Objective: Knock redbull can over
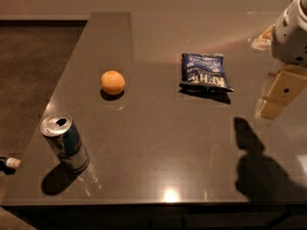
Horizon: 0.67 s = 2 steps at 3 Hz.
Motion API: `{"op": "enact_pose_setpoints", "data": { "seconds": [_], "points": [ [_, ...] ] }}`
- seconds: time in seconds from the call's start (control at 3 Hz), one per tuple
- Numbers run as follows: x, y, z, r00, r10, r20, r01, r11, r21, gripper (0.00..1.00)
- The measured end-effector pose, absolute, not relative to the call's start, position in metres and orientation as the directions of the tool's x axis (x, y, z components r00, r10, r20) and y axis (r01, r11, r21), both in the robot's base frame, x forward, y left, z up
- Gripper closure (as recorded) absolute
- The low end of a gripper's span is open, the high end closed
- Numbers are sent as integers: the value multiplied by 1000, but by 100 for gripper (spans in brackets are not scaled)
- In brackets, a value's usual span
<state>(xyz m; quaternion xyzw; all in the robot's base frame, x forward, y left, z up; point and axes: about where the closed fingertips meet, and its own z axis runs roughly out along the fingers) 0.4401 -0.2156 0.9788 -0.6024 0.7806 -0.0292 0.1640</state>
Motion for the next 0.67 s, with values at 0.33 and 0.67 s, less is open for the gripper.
{"op": "enact_pose_setpoints", "data": {
  "seconds": [0.33,0.67],
  "points": [
    [449,-193,984,-204,-937,-285,-939,269,-214,0],
    [457,-111,993,-149,-901,-408,-958,234,-167,0]
  ]
}}
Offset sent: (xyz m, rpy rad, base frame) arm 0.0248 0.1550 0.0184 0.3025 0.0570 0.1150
